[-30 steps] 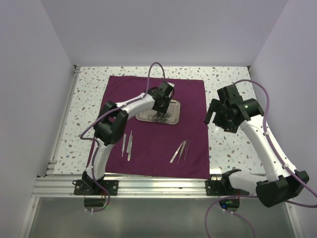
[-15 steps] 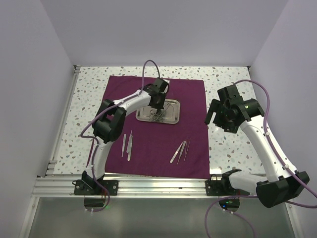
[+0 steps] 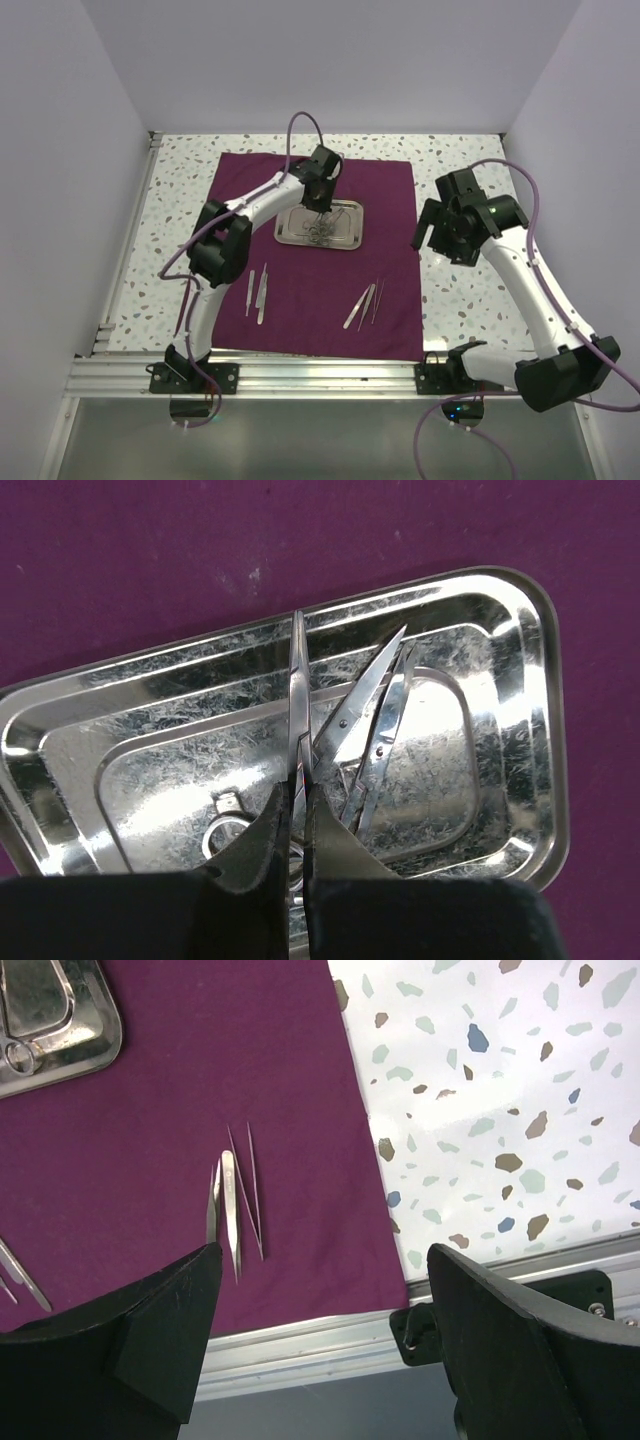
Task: Open and lay out the surgical kit
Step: Pick up the medical item from the container, then place the medical item in the surgical kit.
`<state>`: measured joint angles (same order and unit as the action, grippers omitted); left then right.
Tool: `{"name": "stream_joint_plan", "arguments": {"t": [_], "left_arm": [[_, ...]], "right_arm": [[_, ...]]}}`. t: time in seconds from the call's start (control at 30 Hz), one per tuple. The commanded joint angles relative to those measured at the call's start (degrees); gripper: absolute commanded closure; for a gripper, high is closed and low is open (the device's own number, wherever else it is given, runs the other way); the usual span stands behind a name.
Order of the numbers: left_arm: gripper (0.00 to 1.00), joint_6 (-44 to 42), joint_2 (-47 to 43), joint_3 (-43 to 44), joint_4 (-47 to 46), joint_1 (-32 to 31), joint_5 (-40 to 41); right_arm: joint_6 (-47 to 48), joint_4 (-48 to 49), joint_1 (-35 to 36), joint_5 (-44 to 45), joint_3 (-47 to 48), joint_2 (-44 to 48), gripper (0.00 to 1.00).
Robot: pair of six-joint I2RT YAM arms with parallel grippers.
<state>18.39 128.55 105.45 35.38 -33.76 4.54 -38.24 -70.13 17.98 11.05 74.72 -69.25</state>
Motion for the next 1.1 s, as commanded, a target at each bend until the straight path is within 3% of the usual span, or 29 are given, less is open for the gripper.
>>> {"name": "stream_joint_plan", "arguments": {"t": [0.0,0.17,0.37,0.5,0.77,0.8,0.87,0.9,1.0,1.07], "left_arm": [[1.00,0.0,-3.8,5.1,3.1,0.4,0.7],[1.00,1.8,-7.1,3.5,5.6,0.4,1.2],[1.00,10.6,-18.1,-13.6,3.7,-1.1,1.4],[1.00,17.5,-26.9,-26.9,2.5,-5.7,2.7],[1.00,27.5,-34.5,-39.9,1.3,-13.2,2.1],[0.98,27.7,-35.1,-41.0,1.1,-13.5,0.9],[0.78,28.3,-35.1,-41.3,1.6,-13.7,0.7],[0.57,28.3,-35.0,-40.9,1.9,-14.0,0.7],[0.41,27.1,-34.1,-37.3,4.2,-14.0,2.5],[0.38,24.9,-33.2,-33.9,6.5,-13.9,4.2]], "right_arm": [[1.2,1.1,0.0,1.0,3.3,-1.6,0.13],[2.4,2.2,-0.1,0.6,5.6,-4.2,0.13],[3.9,3.8,0.0,0.9,10.6,-10.2,0.12],[3.9,4.4,-0.1,-0.3,15.8,-15.9,0.11],[6.9,5.9,-0.1,1.0,22.2,-24.4,0.11],[7.0,6.0,-0.1,1.1,22.3,-25.7,0.11],[7.4,5.8,-0.2,1.3,22.4,-26.5,0.11],[7.3,5.9,-0.2,1.3,22.6,-26.9,0.11],[7.4,5.7,-0.3,1.8,22.7,-26.5,0.10],[7.4,5.4,-0.4,2.4,22.8,-25.9,0.10]]}}
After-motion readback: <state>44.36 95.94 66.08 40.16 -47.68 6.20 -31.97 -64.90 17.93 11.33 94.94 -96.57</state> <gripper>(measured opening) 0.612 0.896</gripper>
